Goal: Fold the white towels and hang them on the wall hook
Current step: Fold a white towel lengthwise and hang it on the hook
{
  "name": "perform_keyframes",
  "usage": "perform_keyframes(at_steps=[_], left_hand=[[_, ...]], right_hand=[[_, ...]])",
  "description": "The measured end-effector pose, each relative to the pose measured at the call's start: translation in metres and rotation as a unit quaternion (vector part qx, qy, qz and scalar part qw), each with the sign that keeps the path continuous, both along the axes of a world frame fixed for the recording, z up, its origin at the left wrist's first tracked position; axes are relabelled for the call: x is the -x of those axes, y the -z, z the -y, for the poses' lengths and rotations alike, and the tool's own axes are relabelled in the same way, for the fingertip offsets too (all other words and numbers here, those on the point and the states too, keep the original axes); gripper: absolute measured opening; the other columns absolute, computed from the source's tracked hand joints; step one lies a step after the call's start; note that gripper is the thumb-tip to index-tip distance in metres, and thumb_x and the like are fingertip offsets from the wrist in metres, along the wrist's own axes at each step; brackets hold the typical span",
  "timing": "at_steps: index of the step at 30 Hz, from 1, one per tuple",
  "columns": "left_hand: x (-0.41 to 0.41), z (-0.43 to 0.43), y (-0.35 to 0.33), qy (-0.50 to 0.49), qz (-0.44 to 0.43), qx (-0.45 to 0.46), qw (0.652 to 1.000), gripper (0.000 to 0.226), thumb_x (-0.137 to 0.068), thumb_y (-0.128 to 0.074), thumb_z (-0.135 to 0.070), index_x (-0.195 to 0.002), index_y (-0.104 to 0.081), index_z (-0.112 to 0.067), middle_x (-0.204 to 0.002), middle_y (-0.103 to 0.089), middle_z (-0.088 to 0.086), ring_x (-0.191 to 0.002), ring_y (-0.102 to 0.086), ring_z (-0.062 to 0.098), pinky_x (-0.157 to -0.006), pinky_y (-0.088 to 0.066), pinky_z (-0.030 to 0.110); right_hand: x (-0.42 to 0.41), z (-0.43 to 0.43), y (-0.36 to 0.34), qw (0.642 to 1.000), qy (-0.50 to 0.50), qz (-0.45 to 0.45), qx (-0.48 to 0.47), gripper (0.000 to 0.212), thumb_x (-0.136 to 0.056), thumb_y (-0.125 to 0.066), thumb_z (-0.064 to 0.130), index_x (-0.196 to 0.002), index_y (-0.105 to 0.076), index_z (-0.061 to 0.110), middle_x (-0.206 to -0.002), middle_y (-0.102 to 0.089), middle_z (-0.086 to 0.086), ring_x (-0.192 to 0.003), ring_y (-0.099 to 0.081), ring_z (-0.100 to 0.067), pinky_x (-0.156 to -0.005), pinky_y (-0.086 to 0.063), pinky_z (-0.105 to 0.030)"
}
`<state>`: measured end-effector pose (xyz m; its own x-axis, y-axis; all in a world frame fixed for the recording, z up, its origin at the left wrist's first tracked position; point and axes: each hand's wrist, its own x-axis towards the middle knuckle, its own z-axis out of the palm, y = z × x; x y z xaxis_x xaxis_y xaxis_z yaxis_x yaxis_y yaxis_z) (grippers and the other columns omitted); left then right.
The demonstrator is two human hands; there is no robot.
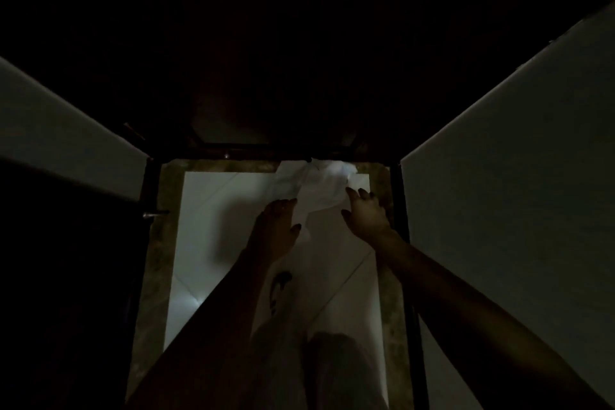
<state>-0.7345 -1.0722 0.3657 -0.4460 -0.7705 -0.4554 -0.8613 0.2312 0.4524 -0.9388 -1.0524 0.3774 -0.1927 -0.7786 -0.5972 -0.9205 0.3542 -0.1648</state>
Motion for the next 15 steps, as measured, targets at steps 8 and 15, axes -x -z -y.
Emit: perform_keyframes(at_steps=[8,15], left_hand=[[0.056,0.098,0.227,0.213,0.066,0.091,0.971,0.058,-0.101,-0.033,-0.037,-0.152,-0.01,-0.02,-0.159,-0.016,0.002,-0.146,-0.012,0.017,-0.118,-0.012,0.039],[0.131,0.19,0.397,0.221,0.008,0.234,0.947,0.052,-0.101,-0.039,-0.028,-0.148,-0.028,-0.01,-0.153,-0.032,0.009,-0.141,-0.03,0.021,-0.116,-0.016,0.034]], right_hand=[[0.051,0.071,0.223,0.999,0.018,-0.05,0.004,0.06,-0.103,-0.035,0.04,-0.154,-0.016,0.014,-0.156,-0.026,-0.014,-0.139,-0.031,-0.035,-0.11,-0.03,-0.044],[0.101,0.149,0.392,0.988,0.063,-0.094,0.103,0.061,-0.101,-0.039,0.034,-0.153,-0.015,0.012,-0.155,-0.023,-0.015,-0.142,-0.024,-0.033,-0.114,-0.025,-0.042]])
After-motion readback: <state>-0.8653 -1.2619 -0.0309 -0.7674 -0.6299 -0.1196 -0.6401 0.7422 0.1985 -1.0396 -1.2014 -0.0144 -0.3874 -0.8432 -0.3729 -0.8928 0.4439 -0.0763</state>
